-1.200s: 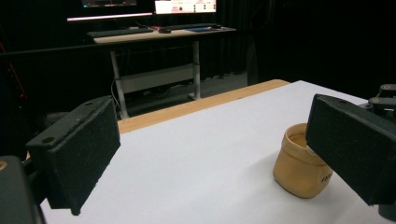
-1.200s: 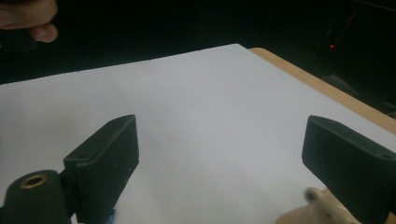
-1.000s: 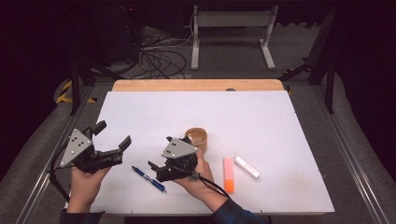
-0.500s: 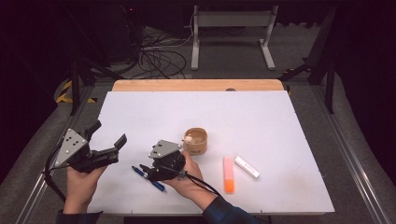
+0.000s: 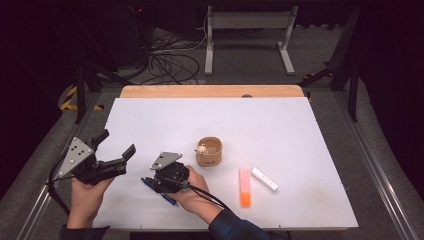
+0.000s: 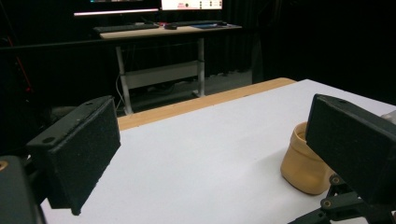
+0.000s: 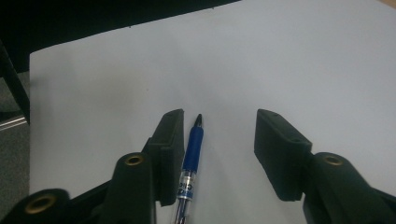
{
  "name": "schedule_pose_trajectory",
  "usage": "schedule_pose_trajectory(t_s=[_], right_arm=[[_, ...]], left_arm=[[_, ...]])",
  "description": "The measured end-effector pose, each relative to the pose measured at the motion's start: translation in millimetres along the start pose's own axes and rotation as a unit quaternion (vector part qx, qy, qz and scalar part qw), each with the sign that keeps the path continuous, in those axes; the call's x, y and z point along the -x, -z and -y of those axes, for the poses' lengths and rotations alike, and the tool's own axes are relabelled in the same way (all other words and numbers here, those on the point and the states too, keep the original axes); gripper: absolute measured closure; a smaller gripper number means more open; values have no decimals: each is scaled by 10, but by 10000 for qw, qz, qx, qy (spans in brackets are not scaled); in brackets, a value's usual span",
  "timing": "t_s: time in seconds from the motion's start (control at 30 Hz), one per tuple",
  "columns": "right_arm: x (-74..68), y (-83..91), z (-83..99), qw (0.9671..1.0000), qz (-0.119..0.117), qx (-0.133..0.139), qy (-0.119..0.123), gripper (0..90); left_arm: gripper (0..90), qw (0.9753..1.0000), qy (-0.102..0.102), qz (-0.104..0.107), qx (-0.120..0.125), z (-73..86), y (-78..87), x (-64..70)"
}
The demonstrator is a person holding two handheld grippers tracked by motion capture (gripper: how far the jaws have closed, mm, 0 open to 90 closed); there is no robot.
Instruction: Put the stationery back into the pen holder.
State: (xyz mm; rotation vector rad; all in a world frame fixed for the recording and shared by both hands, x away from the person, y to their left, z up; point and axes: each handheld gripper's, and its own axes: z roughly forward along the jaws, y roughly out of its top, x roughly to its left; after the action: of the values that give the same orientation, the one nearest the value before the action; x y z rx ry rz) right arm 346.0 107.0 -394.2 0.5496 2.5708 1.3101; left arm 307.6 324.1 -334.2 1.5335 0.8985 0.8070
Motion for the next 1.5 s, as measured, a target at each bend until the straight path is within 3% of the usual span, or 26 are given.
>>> schedule_pose_trajectory(t_s=[0.47, 1.1, 1.17, 1.23, 1.4, 1.5], right_arm=[[-37, -308, 29, 9981, -62, -587, -161, 631], [-68, -491, 83, 9957, -93, -902, -203, 656], [-59, -494, 86, 9953, -130, -958, -87, 663], [-72, -500, 79, 9954, -48, -942, -184, 673], [-109, -500, 92, 9950, 43, -1002, 5, 688], [-130, -503, 95, 9950, 184, -986, -27, 695]], left_arm=[[40, 9999, 13, -102, 49, -47, 31, -6], [41, 9998, 84, -180, 40, -31, 66, -56], [41, 9998, 75, -183, 43, -34, 68, -55], [41, 9998, 82, -186, 50, -35, 72, -56], [41, 9997, 98, -198, 76, -38, 75, -64], [41, 9997, 96, -199, 61, -40, 78, -61]])
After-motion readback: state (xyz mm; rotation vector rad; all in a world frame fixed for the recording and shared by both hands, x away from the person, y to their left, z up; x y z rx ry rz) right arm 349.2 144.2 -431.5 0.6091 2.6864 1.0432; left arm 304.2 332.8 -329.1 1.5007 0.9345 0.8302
